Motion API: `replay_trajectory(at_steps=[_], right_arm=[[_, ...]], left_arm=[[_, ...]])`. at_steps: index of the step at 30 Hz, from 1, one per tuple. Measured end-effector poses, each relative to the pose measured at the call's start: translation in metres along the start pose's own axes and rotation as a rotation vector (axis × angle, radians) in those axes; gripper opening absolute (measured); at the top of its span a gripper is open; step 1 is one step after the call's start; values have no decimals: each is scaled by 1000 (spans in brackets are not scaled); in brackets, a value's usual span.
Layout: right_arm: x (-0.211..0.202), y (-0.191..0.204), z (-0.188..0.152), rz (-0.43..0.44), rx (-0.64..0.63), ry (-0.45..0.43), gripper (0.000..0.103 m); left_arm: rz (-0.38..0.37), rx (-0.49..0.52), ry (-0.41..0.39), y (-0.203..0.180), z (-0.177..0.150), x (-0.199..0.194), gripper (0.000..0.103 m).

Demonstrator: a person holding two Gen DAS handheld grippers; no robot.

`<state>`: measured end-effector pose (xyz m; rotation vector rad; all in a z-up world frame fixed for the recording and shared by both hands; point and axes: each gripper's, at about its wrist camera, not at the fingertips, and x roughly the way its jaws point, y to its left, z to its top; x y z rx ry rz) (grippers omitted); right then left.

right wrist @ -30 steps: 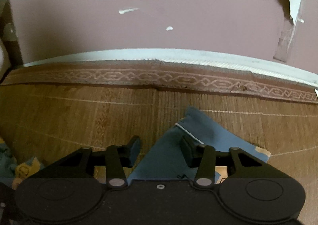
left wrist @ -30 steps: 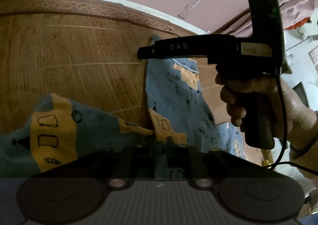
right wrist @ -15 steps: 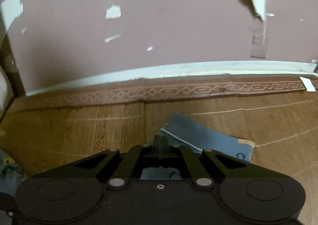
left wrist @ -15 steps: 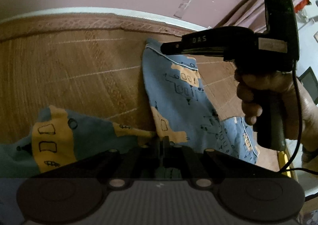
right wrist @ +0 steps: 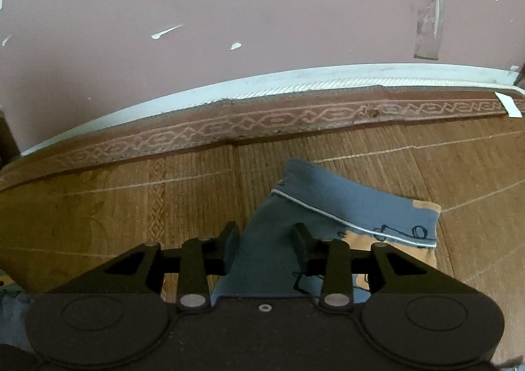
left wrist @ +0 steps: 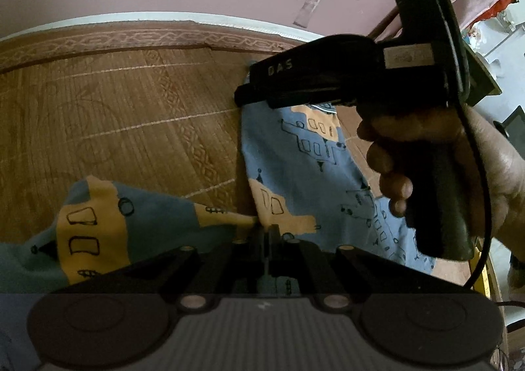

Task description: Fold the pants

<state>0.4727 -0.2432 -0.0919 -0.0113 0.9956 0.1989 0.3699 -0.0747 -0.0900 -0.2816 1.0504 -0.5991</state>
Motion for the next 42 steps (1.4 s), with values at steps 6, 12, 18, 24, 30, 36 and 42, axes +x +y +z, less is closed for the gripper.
replay_trajectory(at_steps=[6, 12, 18, 24, 30, 36, 42], right_arm=[[-8, -15, -11, 26, 74, -31, 0], [-38, -49, -30, 141, 229, -153, 0], [-93, -90, -49, 214, 322, -300, 0], [-159, -141, -101, 237, 428, -424, 0], [-208, -178, -195, 182, 562, -506, 0], [-207, -193, -277, 129, 784, -480, 0], [-190, -206, -301, 123, 778, -432, 0]], left_arm=[[11, 14, -11, -3, -1, -4, 2], [42, 69, -29, -18, -2, -13, 2], [57, 120, -68, -47, 0, -28, 2], [16, 236, -85, -101, -10, -40, 2], [-21, 480, -30, -163, -50, -39, 2], [-17, 572, 111, -186, -91, -10, 2], [16, 608, 193, -193, -102, 17, 3]])
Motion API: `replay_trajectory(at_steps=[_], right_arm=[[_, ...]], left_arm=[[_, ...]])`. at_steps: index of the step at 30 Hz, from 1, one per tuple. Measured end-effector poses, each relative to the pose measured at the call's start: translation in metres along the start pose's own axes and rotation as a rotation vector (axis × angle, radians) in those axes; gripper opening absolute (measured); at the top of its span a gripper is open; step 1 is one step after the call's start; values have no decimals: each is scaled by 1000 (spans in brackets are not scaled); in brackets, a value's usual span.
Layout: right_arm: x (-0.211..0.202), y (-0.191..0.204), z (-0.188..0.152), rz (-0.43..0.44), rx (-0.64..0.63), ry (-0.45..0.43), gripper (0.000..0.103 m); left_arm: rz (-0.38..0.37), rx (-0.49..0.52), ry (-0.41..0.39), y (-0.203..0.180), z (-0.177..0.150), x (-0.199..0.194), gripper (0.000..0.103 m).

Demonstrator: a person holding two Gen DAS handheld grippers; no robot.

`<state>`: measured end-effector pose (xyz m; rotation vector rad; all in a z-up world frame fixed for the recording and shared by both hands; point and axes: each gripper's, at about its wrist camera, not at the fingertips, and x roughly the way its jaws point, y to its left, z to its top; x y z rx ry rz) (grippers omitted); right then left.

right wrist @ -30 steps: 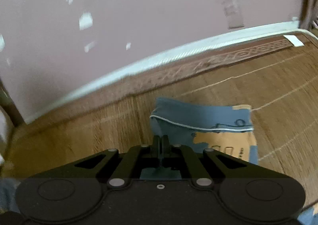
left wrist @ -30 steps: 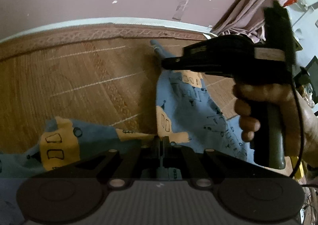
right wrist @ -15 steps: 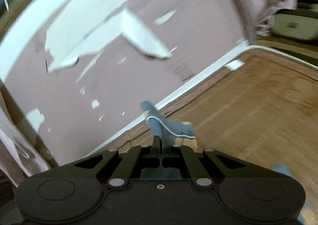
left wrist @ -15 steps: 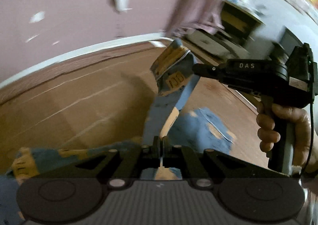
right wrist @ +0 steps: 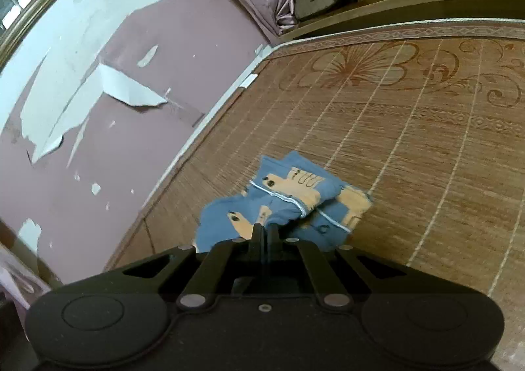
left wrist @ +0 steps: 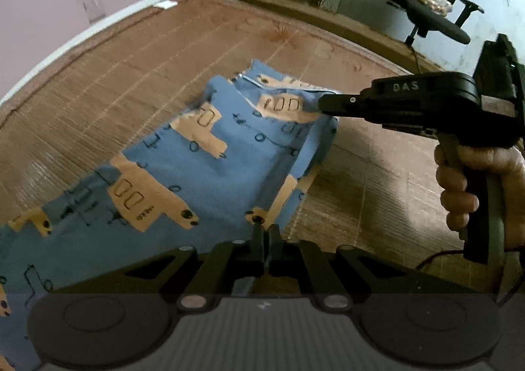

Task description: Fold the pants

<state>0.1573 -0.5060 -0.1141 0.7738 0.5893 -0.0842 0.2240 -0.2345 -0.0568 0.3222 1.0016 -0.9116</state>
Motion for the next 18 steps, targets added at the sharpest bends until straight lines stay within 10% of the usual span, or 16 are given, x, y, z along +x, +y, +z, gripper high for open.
replay_trajectory(at_steps=[8, 18], right_arm=[[5, -12, 1, -43, -29, 59, 23], [6, -31, 16, -21, -10, 43, 37]], left_arm=[[-84, -57, 98, 22, 52, 2, 41], [-82, 45, 70, 37, 164, 45, 56]])
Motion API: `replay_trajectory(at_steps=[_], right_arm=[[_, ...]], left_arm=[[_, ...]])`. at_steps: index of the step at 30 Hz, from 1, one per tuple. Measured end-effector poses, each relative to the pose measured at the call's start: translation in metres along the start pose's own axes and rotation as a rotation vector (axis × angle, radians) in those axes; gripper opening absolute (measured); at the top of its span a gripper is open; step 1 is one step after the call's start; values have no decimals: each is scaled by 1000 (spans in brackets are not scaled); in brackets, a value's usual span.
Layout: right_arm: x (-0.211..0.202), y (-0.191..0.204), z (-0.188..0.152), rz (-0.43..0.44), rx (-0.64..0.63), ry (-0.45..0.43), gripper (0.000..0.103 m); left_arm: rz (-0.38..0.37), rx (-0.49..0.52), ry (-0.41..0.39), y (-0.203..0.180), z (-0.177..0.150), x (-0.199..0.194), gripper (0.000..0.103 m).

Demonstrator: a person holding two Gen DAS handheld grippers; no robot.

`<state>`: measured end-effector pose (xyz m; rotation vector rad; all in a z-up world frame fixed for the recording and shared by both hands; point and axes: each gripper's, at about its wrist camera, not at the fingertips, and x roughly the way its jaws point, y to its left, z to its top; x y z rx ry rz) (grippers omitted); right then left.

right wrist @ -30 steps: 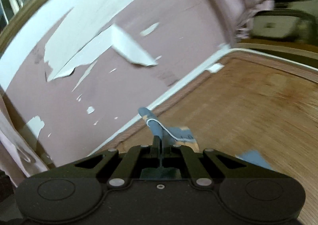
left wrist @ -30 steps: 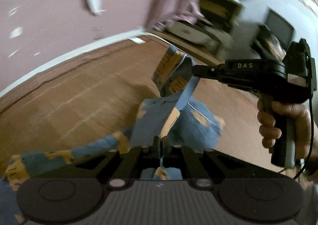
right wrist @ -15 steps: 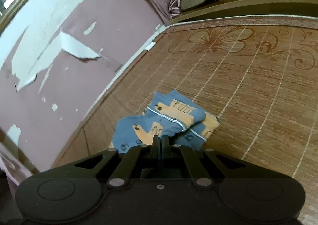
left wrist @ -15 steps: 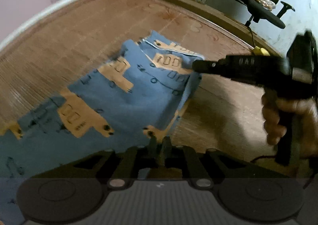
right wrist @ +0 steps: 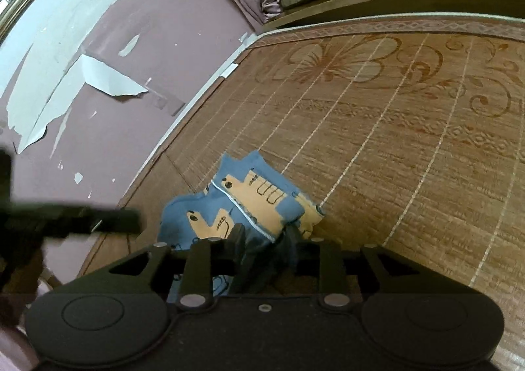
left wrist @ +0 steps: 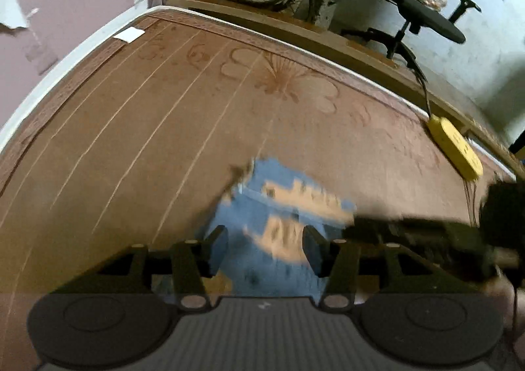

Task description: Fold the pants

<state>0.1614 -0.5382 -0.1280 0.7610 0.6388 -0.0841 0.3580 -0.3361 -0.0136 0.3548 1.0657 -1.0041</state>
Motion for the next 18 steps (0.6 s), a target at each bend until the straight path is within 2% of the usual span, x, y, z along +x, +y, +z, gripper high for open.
replay_trajectory(at_steps=[1, 3, 5, 7, 10, 12, 15, 17, 18], right_arm=[[-1, 0, 1, -2, -10, -4, 42], [1, -2, 3, 2, -18, -2, 42], [5, -5, 4, 8, -13, 4, 41], [6, -6, 5, 15, -15, 4, 41], [5, -3, 6, 14, -45, -1, 41], [5, -2, 6, 11, -53, -5, 39], [6, -4, 5, 4, -54, -8, 31], [6, -4, 5, -3, -57, -10, 21], [6, -5, 5, -9, -59, -12, 19]], left_arm=[[-14, -18, -13, 3, 4, 8, 56], [-42, -45, -13, 10, 11, 25, 59], [-32, -53, 8, 15, 15, 42, 59], [-22, -45, 24, 17, 17, 54, 57], [-37, -23, 5, 16, 19, 60, 53], [-48, -9, -4, 16, 22, 61, 44], [-49, 2, 5, 15, 27, 66, 36], [-43, 1, 14, 16, 28, 69, 14], [-39, 4, 18, 15, 28, 71, 14]])
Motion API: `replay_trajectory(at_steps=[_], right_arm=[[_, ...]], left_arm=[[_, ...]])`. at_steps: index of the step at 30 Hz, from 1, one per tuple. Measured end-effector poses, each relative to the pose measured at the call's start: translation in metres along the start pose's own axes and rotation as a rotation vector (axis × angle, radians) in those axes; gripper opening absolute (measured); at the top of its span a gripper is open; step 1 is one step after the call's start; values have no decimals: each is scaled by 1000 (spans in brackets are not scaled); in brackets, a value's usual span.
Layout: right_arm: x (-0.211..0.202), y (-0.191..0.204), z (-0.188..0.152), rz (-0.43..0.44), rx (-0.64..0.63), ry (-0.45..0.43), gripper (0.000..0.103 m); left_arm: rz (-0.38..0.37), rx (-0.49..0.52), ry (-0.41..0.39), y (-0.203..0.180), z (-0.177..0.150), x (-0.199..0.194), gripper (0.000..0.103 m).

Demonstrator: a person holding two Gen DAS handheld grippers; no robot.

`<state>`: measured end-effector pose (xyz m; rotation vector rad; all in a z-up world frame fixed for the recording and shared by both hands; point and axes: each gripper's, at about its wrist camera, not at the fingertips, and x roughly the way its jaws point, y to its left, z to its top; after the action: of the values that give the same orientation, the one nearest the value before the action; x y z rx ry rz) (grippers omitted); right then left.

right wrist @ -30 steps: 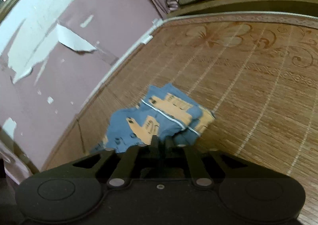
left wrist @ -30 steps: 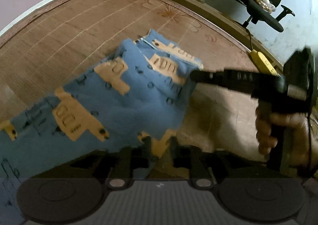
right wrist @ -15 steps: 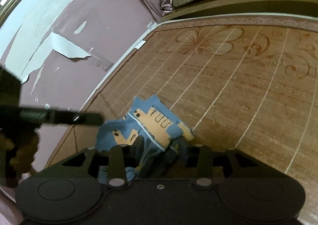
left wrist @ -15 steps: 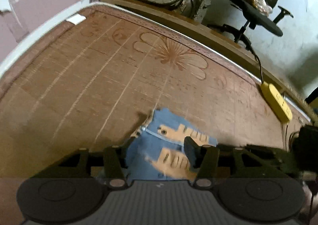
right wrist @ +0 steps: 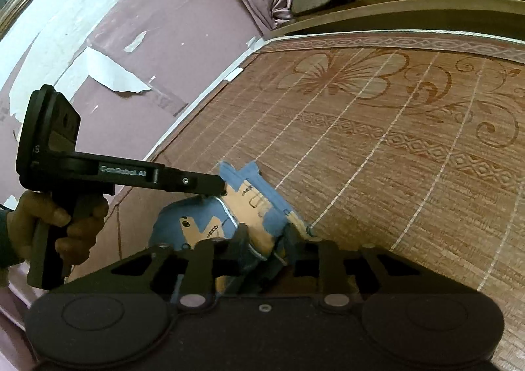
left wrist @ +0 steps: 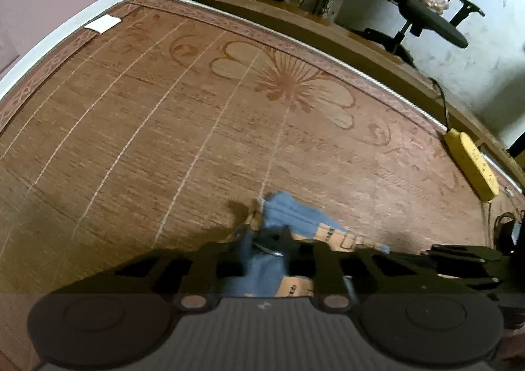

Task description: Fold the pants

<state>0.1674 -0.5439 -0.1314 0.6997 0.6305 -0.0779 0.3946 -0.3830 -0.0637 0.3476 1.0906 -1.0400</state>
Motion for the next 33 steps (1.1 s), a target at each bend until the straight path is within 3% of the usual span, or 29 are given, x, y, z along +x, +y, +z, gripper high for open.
replay_trajectory(at_steps=[5, 11, 15, 19, 23, 27, 28, 29, 31, 33], right_arm=[[-5, 0, -2, -36, 6, -31, 9], [-21, 9, -4, -66, -29, -108, 6], [-21, 12, -5, -69, -58, -103, 6], [-16, 7, -4, -80, -32, -73, 6], [-11, 3, -6, -99, -29, -45, 6], [-10, 4, -6, -103, -45, -42, 7], [-9, 4, -6, -103, -48, -41, 7], [-9, 4, -6, -102, -50, -41, 7], [-10, 3, -6, -101, -47, -40, 7], [-10, 3, -5, -100, -46, -40, 7]], left_arm=[[7, 83, -24, -16, 1, -4, 0], [2, 154, -97, -34, 6, -17, 0], [24, 189, -79, -38, 7, -14, 0], [27, 132, -47, -24, 4, -9, 10], [25, 95, -41, -14, 4, -4, 37], [8, 85, -33, -13, 7, 1, 42], [4, 85, -26, -14, 7, 3, 39], [0, 89, -18, -15, 8, 5, 25], [35, 111, -25, -18, 7, 5, 17], [22, 130, -42, -21, 6, 1, 9]])
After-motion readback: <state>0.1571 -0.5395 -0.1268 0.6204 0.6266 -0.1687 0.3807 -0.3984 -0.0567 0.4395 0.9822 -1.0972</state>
